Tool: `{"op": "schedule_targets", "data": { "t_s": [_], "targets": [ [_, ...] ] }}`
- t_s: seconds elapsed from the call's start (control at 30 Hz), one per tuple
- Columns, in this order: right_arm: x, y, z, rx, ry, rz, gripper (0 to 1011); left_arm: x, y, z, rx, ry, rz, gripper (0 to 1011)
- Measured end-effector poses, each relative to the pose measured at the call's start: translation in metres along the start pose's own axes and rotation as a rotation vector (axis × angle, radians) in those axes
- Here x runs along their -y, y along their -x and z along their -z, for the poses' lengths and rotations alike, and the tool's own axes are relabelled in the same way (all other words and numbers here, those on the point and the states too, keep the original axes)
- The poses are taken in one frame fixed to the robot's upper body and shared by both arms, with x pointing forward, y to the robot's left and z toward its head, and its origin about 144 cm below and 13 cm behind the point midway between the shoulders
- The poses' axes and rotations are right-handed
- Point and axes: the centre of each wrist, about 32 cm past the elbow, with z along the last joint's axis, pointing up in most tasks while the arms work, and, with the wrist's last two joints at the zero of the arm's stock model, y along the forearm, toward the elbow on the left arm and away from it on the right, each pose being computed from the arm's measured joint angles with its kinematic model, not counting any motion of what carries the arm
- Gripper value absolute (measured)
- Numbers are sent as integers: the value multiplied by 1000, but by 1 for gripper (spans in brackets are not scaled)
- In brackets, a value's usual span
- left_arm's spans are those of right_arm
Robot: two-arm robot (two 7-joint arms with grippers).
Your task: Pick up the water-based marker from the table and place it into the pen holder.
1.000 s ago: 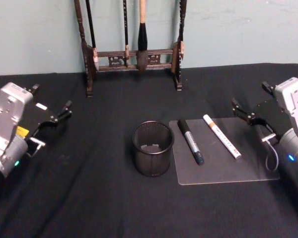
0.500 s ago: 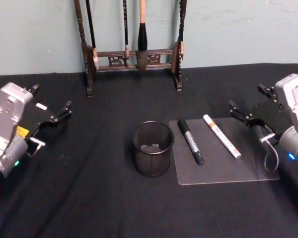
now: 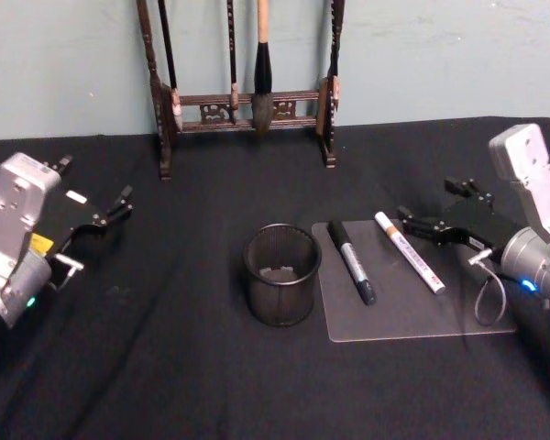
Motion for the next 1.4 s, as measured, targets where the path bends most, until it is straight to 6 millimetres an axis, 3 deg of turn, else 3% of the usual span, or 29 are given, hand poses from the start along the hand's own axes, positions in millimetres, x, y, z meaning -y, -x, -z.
{"op": "schedule_targets", "data": {
  "t_s": [0.67,1.4],
  "targets": [
    [-26,0,-8,-2,143,-96,1002,0,0,0,0,0,0,1001],
    [-33,3,0,-74,195,-118,1002,0,0,0,0,0,0,1001]
  ]
}}
